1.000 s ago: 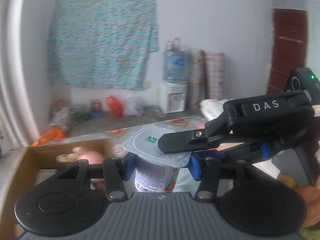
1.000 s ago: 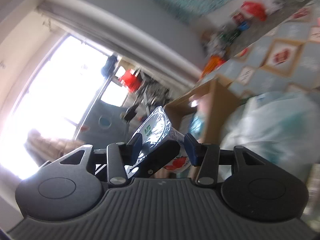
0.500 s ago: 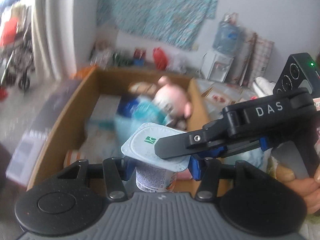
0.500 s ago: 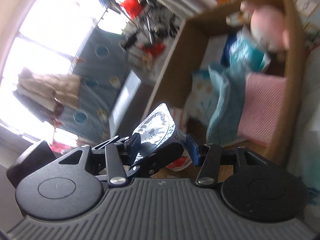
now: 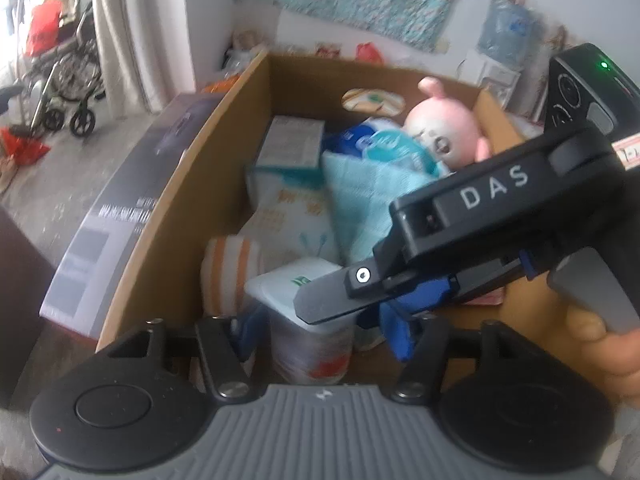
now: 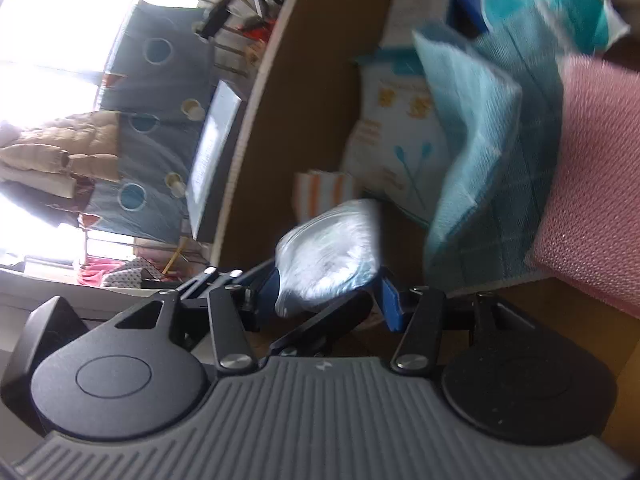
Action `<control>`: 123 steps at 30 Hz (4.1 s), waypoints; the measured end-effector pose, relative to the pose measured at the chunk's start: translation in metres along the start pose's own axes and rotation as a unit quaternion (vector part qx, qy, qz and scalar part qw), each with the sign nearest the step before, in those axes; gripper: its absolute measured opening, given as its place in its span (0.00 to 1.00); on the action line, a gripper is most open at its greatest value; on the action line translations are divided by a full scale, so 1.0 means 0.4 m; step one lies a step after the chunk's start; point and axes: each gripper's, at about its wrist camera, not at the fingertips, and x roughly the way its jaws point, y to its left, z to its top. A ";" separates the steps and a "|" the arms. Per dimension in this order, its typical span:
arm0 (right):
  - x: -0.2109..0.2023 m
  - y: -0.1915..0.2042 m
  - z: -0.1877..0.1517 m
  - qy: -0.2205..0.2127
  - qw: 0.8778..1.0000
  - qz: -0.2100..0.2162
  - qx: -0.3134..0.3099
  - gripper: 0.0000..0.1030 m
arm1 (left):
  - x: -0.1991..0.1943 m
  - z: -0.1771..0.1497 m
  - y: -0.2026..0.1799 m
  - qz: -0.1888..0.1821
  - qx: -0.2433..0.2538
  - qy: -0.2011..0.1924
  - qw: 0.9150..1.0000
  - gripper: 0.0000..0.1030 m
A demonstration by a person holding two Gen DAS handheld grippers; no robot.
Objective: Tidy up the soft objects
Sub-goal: 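Open both grippers to drop the yogurt cup into the box, then move both tools back from the box over the table, then grasp the gold-and-white snack box with the left gripper while the right gripper grasps the green floral scrunchie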
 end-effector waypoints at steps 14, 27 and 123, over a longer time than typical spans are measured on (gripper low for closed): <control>-0.001 0.022 -0.001 -0.004 1.000 0.004 -0.020 0.51 | -0.052 -0.025 0.008 -0.014 -0.005 -0.012 1.000 0.67; -0.005 0.038 0.103 -0.058 0.997 -0.029 -0.034 0.51 | -0.196 -0.086 0.055 -0.024 -0.047 -0.093 0.994 0.67; -0.650 -0.529 -0.662 -0.266 0.899 -0.324 -0.125 0.68 | 0.089 -0.156 -0.783 -0.206 0.186 -0.077 0.958 0.23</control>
